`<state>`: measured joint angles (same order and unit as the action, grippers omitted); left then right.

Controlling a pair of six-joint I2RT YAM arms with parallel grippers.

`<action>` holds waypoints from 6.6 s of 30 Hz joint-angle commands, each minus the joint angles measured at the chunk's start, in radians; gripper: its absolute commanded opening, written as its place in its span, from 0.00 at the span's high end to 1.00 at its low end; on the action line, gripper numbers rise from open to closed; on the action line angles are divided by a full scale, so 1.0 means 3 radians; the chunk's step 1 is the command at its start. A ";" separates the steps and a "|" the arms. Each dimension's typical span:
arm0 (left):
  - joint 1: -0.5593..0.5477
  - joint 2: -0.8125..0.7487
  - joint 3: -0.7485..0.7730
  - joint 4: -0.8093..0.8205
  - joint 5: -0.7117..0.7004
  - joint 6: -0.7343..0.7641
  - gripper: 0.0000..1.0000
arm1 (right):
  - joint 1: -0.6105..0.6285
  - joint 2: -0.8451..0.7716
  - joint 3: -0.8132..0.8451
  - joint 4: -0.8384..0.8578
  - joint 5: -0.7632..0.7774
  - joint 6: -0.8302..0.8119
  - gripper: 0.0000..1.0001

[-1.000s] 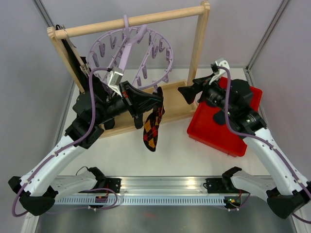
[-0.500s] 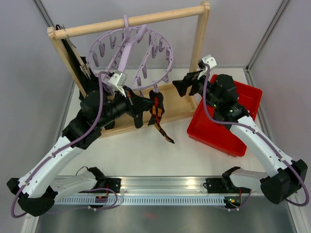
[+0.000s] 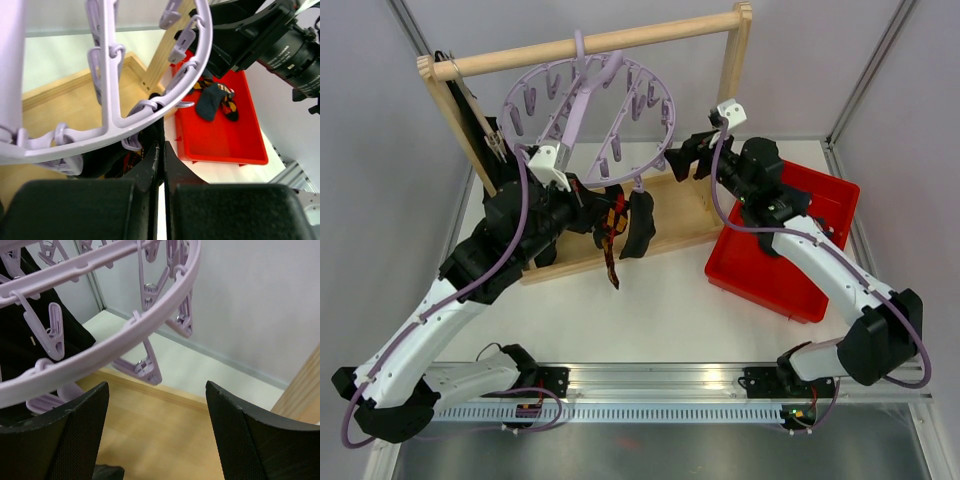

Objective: Clip the socks to the hanger
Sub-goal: Open the clamp at the hanger, then clamp the sock onto the hanger.

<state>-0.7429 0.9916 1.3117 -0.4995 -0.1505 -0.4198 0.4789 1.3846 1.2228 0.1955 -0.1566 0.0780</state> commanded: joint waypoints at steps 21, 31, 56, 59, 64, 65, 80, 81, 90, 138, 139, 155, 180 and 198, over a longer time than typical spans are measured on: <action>0.0002 0.0013 0.0311 -0.0130 -0.0286 0.0147 0.98 | 0.0162 0.0314 0.0429 0.0478 -0.0296 -0.0199 0.53; 0.0002 -0.0033 0.0276 -0.0130 -0.0250 0.0131 0.98 | 0.0234 -0.0084 0.0046 0.0453 -0.0219 -0.0209 0.84; 0.0002 -0.0258 0.0296 -0.0324 -0.0404 0.0055 0.98 | 0.0735 -0.0571 -0.0216 0.0049 -0.0015 -0.0490 0.57; 0.0002 -0.0258 0.0296 -0.0329 -0.0398 0.0060 0.98 | 0.0776 -0.0535 -0.0185 0.0013 0.0026 -0.0521 0.45; 0.0002 -0.0258 0.0291 -0.0314 -0.0373 0.0080 0.98 | 0.0883 -0.0535 -0.0215 0.0028 0.0097 -0.0572 0.41; 0.0002 -0.0258 0.0291 -0.0314 -0.0363 0.0080 0.98 | 0.0904 -0.0535 -0.0221 0.0039 0.0163 -0.0587 0.40; 0.0002 -0.0268 0.0286 -0.0293 -0.0306 0.0126 0.98 | 0.1292 -0.0371 -0.0205 0.0212 0.1007 -0.0874 0.33; 0.0002 -0.0268 0.0286 -0.0293 -0.0306 0.0131 0.98 | 0.1293 -0.0376 -0.0215 0.0253 0.1028 -0.0879 0.33; 0.0002 -0.0268 0.0291 -0.0283 -0.0296 0.0147 0.98 | 0.1303 -0.0356 -0.0216 0.0330 0.1151 -0.0889 0.32; 0.0002 -0.0289 0.0541 -0.0789 0.0485 0.0514 0.98 | 0.1344 -0.0223 0.0214 -0.0319 0.1228 -0.0429 1.00; 0.0002 -0.0253 0.0577 -0.0850 0.0674 0.0606 0.98 | 0.1349 -0.0233 0.0219 -0.0355 0.1238 -0.0403 1.00; 0.0002 0.0079 0.0450 -0.0775 0.1479 0.0704 0.98 | 0.1461 -0.0202 0.0531 -0.0733 0.1284 -0.0137 1.00; -0.0004 0.0258 -0.0190 0.0505 0.0901 0.0295 0.98 | 0.1620 0.0109 0.1078 -0.1255 0.2102 0.0624 1.00; -0.0004 0.0161 -0.0312 0.0607 0.0732 0.0259 0.98 | 0.1656 0.0130 0.1068 -0.1255 0.2194 0.0609 1.00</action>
<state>-0.7418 1.0630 1.2160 -0.3820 0.0788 -0.3176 0.9779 1.4216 1.5028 -0.1970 0.4290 0.2306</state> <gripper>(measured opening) 0.033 0.274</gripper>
